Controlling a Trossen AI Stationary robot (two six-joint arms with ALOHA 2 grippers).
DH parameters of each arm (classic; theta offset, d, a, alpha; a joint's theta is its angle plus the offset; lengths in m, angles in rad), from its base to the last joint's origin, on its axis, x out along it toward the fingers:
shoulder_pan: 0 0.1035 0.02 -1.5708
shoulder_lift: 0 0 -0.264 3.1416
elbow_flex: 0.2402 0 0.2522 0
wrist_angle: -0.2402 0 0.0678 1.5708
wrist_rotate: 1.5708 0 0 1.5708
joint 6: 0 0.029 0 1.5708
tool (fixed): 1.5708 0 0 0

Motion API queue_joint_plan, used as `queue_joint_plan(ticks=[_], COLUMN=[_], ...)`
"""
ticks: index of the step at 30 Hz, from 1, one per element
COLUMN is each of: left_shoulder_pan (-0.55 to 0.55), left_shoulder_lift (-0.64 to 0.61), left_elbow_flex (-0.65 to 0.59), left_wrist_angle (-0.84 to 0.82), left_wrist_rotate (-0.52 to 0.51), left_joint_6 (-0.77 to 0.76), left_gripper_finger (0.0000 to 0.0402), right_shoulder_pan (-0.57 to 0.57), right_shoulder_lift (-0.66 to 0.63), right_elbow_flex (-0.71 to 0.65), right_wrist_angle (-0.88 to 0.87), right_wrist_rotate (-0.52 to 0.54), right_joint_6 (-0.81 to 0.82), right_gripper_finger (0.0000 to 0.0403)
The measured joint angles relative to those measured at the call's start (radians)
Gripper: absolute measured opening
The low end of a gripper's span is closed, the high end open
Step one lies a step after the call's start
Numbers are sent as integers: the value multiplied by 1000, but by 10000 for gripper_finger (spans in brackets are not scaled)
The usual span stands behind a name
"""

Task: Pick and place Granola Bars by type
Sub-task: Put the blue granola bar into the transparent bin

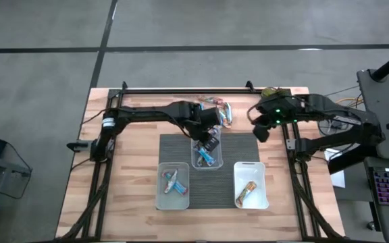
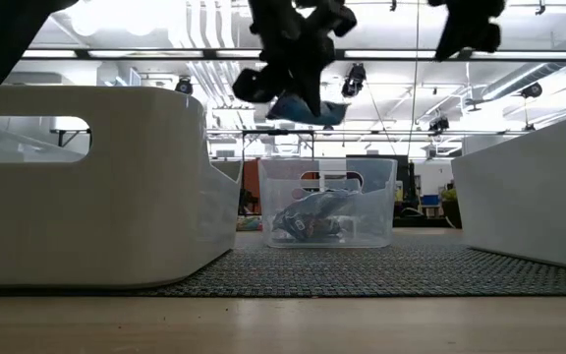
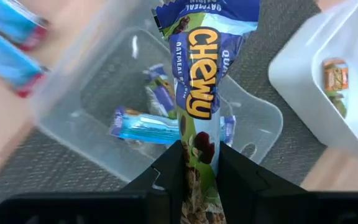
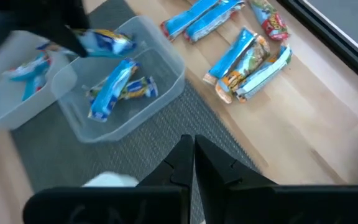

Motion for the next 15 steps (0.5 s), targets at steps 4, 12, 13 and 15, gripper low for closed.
queue_joint_plan(ticks=[4, 12, 13, 15], left_shoulder_pan=[-1, 0, 0, 0], left_shoulder_lift=[0, 0, 0, 0], left_elbow_flex=[-43, -77, -78, -80], left_wrist_angle=[84, 148, 148, 149], left_wrist_rotate=[50, 54, 54, 44], left_joint_6=[-14, -47, -55, -76], left_gripper_finger=[64, 64, 64, 64], right_shoulder_pan=[0, 0, 0, 0], right_shoulder_lift=[-74, -226, -243, -269], right_elbow_flex=[0, -1, -1, -1], right_wrist_angle=[-25, -38, -43, -54], right_wrist_rotate=[-53, -126, -126, -125], right_joint_6=[-41, -77, -77, -75], right_gripper_finger=[8, 8, 8, 8])
